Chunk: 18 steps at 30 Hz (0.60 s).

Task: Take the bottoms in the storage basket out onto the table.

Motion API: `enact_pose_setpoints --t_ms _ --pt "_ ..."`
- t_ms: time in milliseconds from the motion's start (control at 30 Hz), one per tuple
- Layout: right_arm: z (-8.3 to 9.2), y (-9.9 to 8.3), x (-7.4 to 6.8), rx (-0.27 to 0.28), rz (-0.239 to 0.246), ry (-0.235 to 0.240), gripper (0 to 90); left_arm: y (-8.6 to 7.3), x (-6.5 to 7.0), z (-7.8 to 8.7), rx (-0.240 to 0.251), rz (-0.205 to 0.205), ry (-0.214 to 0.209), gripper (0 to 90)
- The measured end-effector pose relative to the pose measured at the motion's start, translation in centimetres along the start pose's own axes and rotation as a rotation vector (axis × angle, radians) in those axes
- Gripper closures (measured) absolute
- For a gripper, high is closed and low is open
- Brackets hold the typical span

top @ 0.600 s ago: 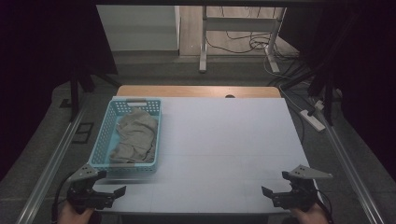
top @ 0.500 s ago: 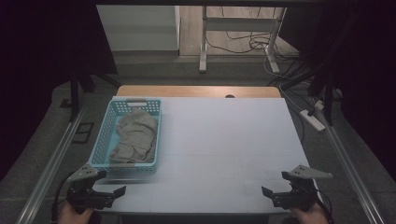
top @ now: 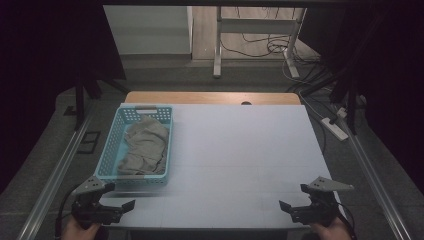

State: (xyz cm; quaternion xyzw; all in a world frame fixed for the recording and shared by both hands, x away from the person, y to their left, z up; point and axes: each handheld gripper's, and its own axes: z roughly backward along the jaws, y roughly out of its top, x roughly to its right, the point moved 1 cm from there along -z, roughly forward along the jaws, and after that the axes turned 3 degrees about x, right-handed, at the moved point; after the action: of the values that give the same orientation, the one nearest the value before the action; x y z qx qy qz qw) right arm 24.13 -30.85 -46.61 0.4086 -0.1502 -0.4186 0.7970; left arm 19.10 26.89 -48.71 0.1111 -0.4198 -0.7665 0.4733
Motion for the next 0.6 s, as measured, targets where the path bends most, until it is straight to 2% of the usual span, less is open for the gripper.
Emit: enact_pose_setpoints --t_ms 300,600 --pt "-0.05 0.0 0.0 -0.004 0.003 0.009 2.0 0.03 0.06 -0.01 -0.001 -0.007 -0.006 0.1" --pt "-0.09 0.0 0.05 -0.008 -0.003 0.014 2.0 0.11 0.54 -0.04 -0.003 -0.055 0.006 0.0"
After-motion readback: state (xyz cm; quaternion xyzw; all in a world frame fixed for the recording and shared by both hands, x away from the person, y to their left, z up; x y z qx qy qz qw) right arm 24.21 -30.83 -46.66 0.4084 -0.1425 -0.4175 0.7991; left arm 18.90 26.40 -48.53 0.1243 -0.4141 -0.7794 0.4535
